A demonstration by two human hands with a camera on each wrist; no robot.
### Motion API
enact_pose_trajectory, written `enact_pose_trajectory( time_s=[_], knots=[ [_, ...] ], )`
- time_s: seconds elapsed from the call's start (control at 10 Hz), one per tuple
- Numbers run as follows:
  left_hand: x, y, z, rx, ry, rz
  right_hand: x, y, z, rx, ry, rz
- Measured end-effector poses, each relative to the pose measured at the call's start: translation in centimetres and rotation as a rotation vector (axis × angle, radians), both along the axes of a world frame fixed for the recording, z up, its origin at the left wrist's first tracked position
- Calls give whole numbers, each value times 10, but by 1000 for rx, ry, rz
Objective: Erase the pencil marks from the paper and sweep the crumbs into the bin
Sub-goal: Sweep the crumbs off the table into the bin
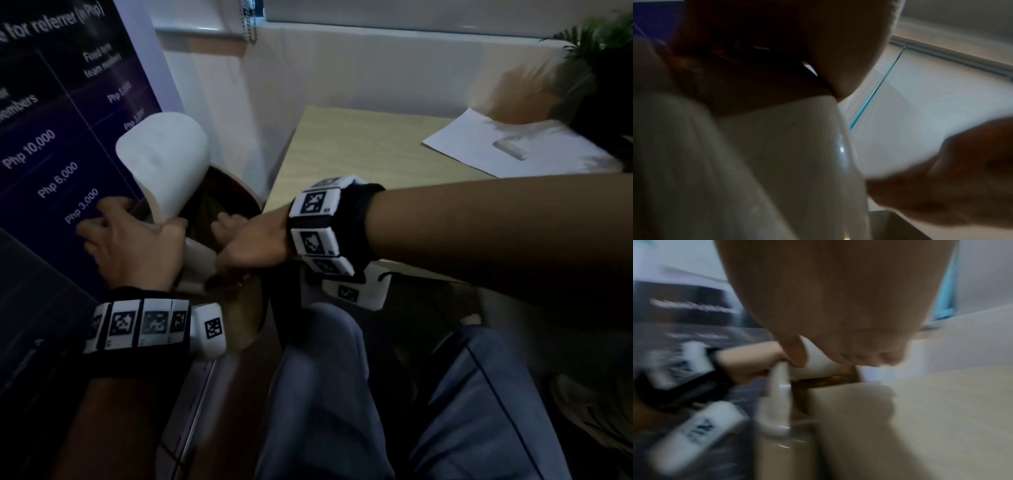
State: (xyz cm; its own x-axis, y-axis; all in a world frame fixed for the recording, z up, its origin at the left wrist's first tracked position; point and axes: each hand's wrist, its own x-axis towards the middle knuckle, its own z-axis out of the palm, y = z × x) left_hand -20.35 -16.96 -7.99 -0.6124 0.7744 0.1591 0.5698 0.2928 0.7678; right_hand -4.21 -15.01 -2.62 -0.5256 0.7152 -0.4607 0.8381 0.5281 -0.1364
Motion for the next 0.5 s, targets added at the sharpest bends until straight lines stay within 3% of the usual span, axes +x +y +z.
enact_pose_trajectory(
  time_s=[0.1,0.2,0.3,0.4,0.5],
  knots=[
    [0,-1,-1,-3,2,1,33,17,10,-60,85,-205],
    [0,-1,-1,-7,3,8,47,13,6,-86,49,-258],
    [1,2,-3,-13,6,13,23,-16,2,-56,116,-102],
    [1,2,-6,-13,16,29,33,-29,10,-20,125,-23],
    [-1,3,-11,23,-34,38,94,-17,20,110,165,-178]
  ],
)
